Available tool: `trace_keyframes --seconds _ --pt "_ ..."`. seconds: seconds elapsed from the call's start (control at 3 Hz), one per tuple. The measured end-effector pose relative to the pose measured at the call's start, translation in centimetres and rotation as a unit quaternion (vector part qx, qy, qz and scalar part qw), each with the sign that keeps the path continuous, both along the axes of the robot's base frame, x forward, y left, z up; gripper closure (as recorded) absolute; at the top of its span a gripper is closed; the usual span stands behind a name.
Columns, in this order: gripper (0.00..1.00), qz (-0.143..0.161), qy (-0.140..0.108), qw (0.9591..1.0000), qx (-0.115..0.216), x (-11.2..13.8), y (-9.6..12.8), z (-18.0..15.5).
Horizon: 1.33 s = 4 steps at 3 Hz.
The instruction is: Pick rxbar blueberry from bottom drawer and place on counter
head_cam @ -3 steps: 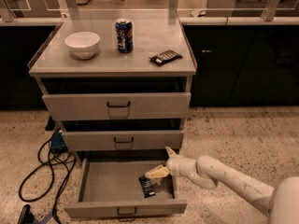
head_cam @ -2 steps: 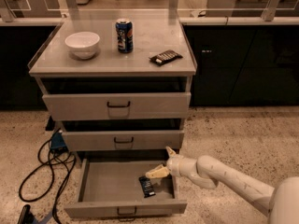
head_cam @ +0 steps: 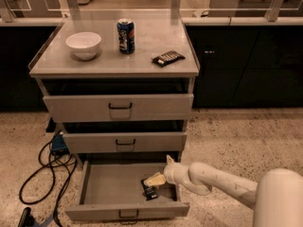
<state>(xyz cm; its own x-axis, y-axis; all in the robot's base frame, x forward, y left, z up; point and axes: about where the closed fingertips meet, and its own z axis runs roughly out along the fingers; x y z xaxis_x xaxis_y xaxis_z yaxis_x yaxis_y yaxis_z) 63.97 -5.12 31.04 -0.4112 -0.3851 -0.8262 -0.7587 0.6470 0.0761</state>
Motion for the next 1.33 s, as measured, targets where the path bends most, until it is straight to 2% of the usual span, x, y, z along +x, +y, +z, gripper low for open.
trace_keyframes --seconds 0.33,0.67,1.0,1.33 --pt "0.0 -0.014 0.02 0.9991 -0.034 0.9 0.4 -7.7" --pt "0.0 -0.016 0.053 0.9978 -0.037 0.3 1.3 -16.1" --pt "0.0 -0.032 0.057 0.9969 -0.044 3.4 0.5 -20.8" --pt "0.0 -0.031 0.057 0.9969 -0.044 3.3 0.6 -20.8"
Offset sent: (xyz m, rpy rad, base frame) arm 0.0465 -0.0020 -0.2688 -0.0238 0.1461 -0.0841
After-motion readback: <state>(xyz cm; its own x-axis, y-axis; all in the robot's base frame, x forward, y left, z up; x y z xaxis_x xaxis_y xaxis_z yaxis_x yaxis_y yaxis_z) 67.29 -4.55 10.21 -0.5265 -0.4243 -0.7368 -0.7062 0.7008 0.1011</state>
